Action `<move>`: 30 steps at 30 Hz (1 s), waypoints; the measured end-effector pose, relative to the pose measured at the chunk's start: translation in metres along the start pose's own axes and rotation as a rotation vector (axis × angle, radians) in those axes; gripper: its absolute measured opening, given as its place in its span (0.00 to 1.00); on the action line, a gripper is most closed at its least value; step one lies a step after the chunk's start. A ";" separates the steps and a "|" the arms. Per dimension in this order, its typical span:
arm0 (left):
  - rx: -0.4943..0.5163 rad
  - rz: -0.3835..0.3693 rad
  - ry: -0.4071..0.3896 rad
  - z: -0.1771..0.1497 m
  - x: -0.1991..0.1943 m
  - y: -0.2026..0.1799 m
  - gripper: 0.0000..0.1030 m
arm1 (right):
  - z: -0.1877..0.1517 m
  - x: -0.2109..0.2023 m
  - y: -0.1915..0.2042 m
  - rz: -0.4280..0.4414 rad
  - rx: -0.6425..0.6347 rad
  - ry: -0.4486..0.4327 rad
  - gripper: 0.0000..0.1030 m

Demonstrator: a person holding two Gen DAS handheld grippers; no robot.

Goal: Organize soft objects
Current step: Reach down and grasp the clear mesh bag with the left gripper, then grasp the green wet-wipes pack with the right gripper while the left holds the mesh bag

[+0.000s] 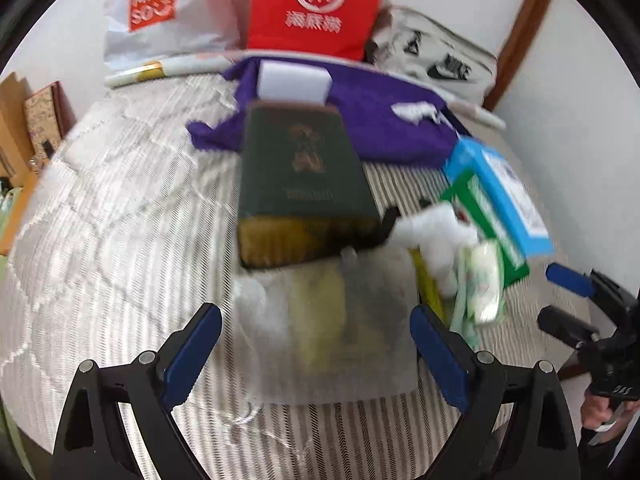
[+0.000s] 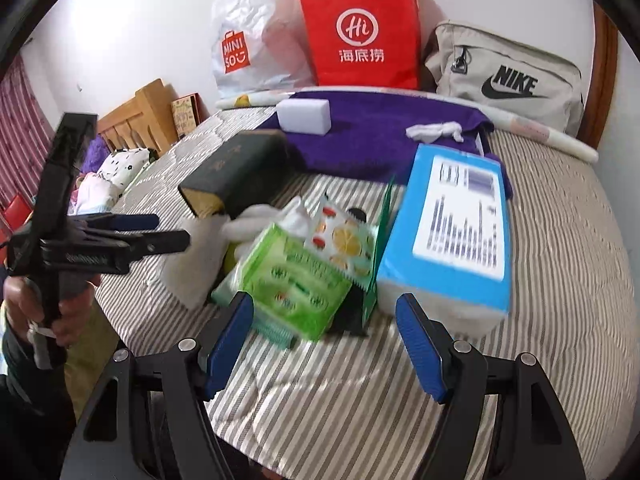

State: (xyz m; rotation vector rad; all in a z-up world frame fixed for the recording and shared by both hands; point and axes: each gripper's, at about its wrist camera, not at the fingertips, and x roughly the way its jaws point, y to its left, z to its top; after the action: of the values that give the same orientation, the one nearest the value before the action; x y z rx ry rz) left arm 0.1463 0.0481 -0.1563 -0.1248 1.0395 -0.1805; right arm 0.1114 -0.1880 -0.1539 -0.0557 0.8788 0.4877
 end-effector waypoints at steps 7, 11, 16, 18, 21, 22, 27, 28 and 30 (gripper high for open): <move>0.072 -0.013 0.001 -0.024 0.020 -0.008 0.92 | -0.013 0.006 0.000 -0.007 0.000 0.030 0.71; 0.075 -0.009 -0.028 -0.026 0.012 0.002 0.59 | -0.015 0.012 -0.002 -0.005 0.007 0.042 0.71; 0.030 -0.138 -0.025 -0.028 0.005 0.020 0.23 | -0.012 0.015 0.003 -0.021 -0.008 0.039 0.71; 0.052 -0.127 -0.036 -0.031 0.003 0.020 0.17 | -0.010 0.015 0.005 -0.021 -0.018 0.034 0.71; 0.030 -0.150 -0.054 -0.034 -0.005 0.025 0.11 | -0.008 0.013 0.008 -0.019 -0.026 0.022 0.71; 0.018 -0.158 -0.060 -0.035 -0.010 0.029 0.09 | -0.007 0.012 0.009 -0.016 -0.029 0.017 0.71; -0.056 -0.105 -0.094 -0.038 -0.026 0.058 0.09 | -0.002 0.010 0.015 -0.006 -0.042 -0.005 0.71; -0.063 -0.080 -0.095 -0.038 -0.026 0.062 0.09 | 0.000 0.011 0.016 -0.003 -0.044 -0.009 0.71; -0.066 -0.056 -0.086 -0.037 -0.022 0.065 0.09 | 0.003 0.015 0.020 0.009 -0.045 -0.013 0.71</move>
State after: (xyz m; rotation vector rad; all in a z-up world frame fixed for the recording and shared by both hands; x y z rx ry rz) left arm 0.1093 0.1160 -0.1690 -0.2203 0.9574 -0.1904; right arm 0.1130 -0.1637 -0.1601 -0.0897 0.8553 0.5161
